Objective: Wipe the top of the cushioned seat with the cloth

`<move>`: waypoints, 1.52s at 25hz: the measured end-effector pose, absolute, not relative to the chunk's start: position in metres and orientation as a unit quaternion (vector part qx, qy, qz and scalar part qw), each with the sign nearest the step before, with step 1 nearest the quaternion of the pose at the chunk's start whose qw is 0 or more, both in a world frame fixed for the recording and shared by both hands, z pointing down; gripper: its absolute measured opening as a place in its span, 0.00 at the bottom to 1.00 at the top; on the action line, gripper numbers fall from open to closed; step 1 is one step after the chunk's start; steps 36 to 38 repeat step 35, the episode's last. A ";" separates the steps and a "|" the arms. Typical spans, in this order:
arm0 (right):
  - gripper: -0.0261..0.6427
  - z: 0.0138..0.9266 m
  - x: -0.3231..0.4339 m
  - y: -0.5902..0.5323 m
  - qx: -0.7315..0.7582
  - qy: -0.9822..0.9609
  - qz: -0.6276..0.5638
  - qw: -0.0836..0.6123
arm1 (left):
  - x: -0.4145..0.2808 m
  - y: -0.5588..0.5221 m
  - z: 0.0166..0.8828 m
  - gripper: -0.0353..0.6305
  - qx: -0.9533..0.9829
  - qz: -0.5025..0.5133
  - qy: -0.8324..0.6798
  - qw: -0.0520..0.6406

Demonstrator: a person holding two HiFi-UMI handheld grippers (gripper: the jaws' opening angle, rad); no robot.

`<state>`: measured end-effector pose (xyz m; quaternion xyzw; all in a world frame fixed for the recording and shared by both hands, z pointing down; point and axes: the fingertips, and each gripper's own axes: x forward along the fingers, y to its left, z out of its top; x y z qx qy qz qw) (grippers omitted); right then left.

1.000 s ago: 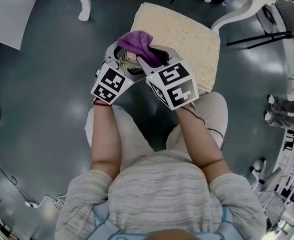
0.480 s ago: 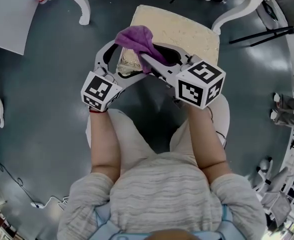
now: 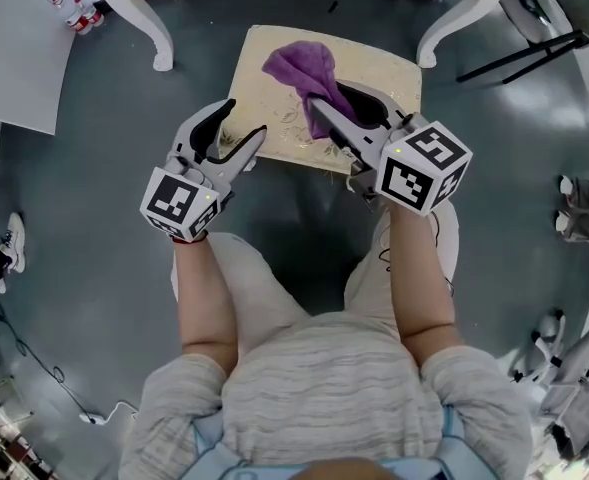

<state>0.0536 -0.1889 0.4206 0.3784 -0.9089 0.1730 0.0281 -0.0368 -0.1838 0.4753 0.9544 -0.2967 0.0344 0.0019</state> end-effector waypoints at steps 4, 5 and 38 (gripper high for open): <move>0.21 0.422 0.072 -0.188 0.378 -0.910 0.171 0.012 | -0.029 -0.189 0.469 0.14 0.941 0.056 -0.333 -0.028; 0.21 0.421 0.078 -0.188 0.379 -0.910 0.170 0.007 | -0.026 -0.189 0.466 0.11 0.938 0.061 -0.339 -0.035; 0.21 0.426 0.141 -0.189 0.409 -0.895 0.173 -0.042 | 0.025 -0.188 0.447 0.07 0.940 0.095 -0.324 -0.055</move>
